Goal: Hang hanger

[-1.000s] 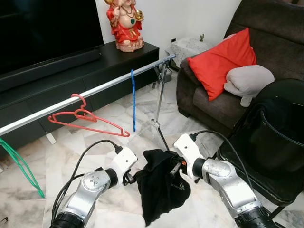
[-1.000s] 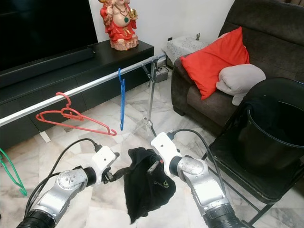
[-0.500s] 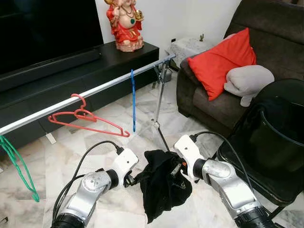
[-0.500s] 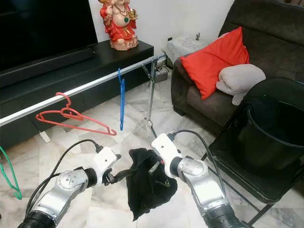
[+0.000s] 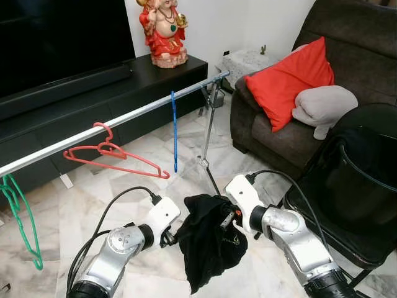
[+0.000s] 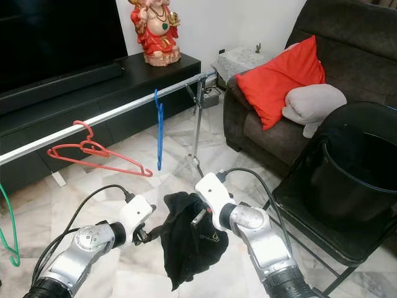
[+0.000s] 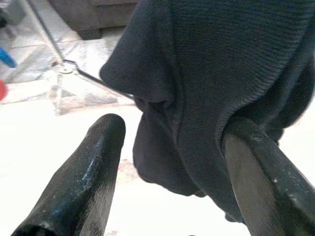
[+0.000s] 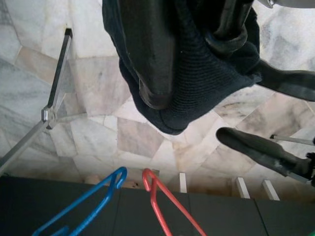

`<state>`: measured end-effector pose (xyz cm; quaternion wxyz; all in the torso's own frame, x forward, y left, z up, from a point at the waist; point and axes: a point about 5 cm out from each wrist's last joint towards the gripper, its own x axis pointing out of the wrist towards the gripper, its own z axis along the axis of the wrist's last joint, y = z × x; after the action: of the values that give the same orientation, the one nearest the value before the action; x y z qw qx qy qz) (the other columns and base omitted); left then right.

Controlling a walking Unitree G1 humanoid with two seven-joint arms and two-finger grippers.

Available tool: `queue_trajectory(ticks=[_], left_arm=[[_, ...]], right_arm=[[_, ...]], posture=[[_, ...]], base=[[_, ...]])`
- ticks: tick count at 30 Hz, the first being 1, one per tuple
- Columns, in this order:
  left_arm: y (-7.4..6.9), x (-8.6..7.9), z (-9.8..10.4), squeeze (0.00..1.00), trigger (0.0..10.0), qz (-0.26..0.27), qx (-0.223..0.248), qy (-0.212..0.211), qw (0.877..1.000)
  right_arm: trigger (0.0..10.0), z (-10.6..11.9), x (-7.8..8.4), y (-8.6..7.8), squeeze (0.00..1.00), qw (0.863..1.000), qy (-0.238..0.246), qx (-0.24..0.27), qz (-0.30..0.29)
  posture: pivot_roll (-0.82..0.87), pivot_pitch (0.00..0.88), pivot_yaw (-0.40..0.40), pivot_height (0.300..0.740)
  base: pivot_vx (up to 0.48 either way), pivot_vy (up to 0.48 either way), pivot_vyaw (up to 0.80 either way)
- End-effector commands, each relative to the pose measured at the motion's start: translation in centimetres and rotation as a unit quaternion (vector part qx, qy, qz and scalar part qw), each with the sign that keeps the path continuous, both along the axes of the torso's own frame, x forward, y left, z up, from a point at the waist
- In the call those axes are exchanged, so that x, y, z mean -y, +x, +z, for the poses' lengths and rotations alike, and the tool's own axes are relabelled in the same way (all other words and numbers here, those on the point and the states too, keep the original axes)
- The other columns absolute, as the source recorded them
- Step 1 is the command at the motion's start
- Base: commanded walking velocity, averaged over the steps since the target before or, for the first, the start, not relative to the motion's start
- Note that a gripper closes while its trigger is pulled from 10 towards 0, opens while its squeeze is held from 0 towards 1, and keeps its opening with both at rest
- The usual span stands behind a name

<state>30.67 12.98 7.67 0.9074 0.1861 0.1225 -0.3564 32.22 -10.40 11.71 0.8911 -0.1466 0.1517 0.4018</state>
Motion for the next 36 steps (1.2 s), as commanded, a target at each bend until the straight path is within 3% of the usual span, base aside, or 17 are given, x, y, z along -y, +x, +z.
queue_trajectory(ticks=[1, 9, 16, 19, 27, 36], left_arm=[[0.4, -0.4, 0.2, 0.00, 10.0, 0.013, 0.010, 0.008, 1.000], [1.0, -0.4, 0.6, 0.00, 10.0, 0.044, 0.029, 0.003, 0.999], [-0.5, 1.2, 0.6, 0.00, 10.0, -0.036, -0.014, -0.053, 0.998], [-0.8, 1.5, 0.5, 0.00, 10.0, -0.051, -0.024, -0.056, 0.997], [0.5, 1.3, 1.3, 0.00, 10.0, -0.001, 0.015, -0.058, 0.998], [0.3, 1.4, 1.1, 0.00, 10.0, -0.009, 0.004, -0.061, 0.998]], right_arm=[[10.0, 1.4, -0.4, 0.2, 0.00, 0.999, 0.018, 0.027, 0.009], [10.0, 1.7, -0.9, -0.1, 0.00, 0.999, 0.021, 0.030, 0.024], [10.0, 1.3, -0.4, 0.1, 0.00, 0.999, 0.005, 0.034, 0.016], [10.0, 1.3, -0.4, 0.2, 0.00, 0.999, 0.007, 0.032, 0.013], [10.0, 1.5, -0.9, -0.1, 0.00, 0.999, 0.013, 0.032, 0.028], [10.0, 1.4, -1.1, -0.3, 0.00, 0.999, 0.013, 0.031, 0.038]], posture=[[0.05, 0.091, 0.032, 0.740], [0.04, 0.096, 0.031, 0.740], [0.05, 0.097, 0.030, 0.740], [0.05, 0.096, 0.030, 0.740], [0.04, 0.097, 0.030, 0.740], [0.05, 0.095, 0.031, 0.740]], base=[[0.000, 0.000, 0.00], [0.000, 0.000, 0.00], [0.000, 0.000, 0.00], [0.000, 0.000, 0.00], [0.000, 0.000, 0.00], [0.000, 0.000, 0.00]])
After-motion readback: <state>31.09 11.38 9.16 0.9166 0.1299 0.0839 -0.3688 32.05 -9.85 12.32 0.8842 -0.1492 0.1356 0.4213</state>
